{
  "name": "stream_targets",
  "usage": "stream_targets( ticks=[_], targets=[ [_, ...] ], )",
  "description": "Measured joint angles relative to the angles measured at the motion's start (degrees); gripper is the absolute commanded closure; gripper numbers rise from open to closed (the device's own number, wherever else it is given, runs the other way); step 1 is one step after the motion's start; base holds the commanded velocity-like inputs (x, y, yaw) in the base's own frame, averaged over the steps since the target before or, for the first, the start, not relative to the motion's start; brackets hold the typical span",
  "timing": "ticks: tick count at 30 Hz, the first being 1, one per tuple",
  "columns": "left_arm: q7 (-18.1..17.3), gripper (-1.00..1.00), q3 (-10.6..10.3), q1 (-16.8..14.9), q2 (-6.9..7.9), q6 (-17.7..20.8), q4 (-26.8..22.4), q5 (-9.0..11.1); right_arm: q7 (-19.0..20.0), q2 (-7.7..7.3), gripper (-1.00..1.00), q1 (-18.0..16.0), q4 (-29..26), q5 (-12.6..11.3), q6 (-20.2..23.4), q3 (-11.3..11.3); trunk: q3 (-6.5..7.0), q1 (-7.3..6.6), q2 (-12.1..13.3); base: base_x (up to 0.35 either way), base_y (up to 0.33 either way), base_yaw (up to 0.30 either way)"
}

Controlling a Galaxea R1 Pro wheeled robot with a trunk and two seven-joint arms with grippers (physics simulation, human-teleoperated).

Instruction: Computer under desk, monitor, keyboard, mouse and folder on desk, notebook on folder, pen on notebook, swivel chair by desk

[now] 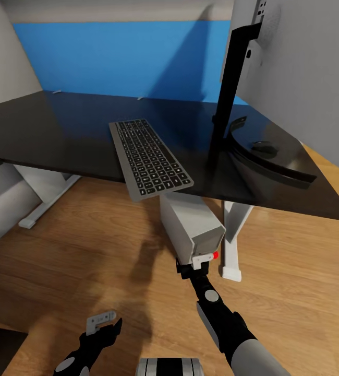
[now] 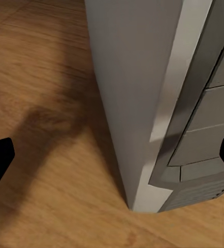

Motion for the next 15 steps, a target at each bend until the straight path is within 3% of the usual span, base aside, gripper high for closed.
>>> stream_targets(
  ticks=[7,15],
  targets=[
    [-0.02,-1.00,0.01,0.00,0.01,0.01,-0.01,0.00,0.02,0.00,-1.00,0.01,0.01,-0.05,-0.02,-0.06,0.00,-0.01,0.00,0.193,0.085,0.000],
    [-0.16,-1.00,0.00,0.00,0.01,0.00,0.00,0.00,0.01,0.00,-1.00,0.01,0.01,-0.05,-0.01,-0.07,-0.01,0.01,0.00,0.037,0.016,0.000]
  ],
)
